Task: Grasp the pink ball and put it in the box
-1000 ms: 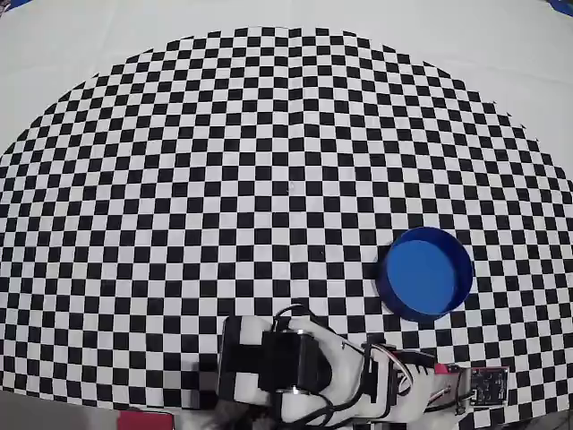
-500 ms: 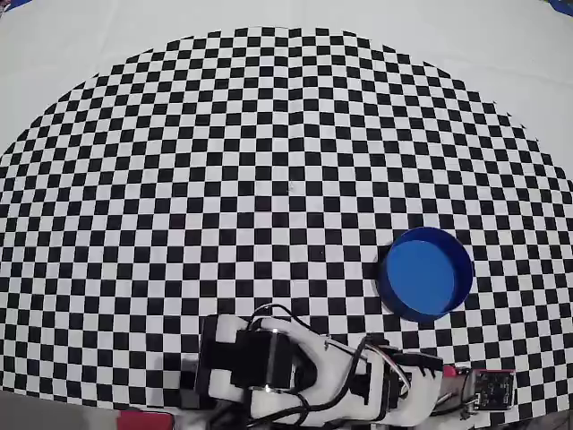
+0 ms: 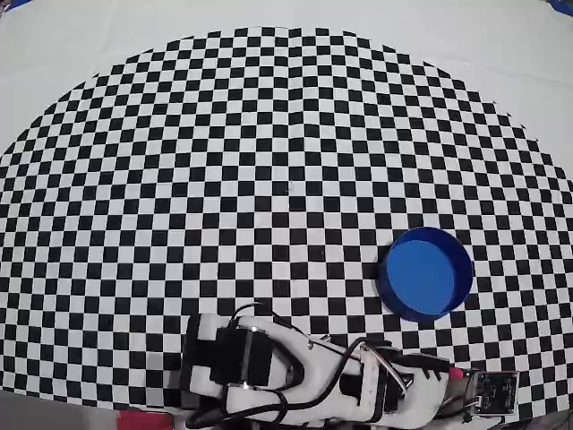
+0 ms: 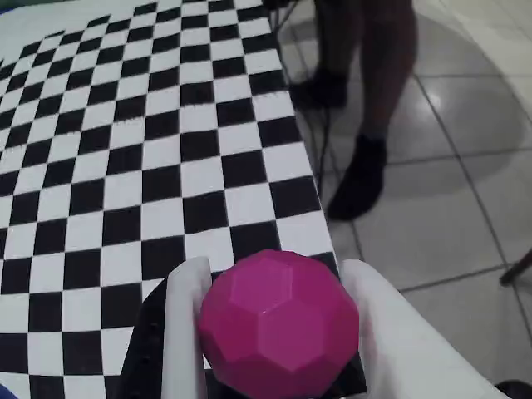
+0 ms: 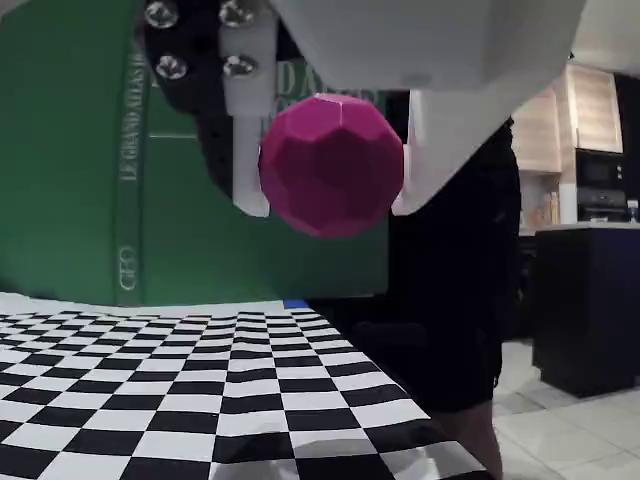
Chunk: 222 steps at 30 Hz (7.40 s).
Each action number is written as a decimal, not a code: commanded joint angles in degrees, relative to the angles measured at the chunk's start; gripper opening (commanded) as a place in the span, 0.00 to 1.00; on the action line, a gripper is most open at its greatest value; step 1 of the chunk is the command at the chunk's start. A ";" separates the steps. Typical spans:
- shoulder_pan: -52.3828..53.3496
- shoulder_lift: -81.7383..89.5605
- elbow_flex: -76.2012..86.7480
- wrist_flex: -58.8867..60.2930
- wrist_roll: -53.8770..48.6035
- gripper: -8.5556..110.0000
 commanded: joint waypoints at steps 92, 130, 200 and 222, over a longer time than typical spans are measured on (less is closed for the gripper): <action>-39.90 13.27 4.57 1.49 -0.26 0.07; -44.56 12.74 7.12 1.58 0.00 0.07; -43.59 10.55 7.12 2.72 0.62 0.29; -46.49 23.55 6.59 2.72 16.70 0.30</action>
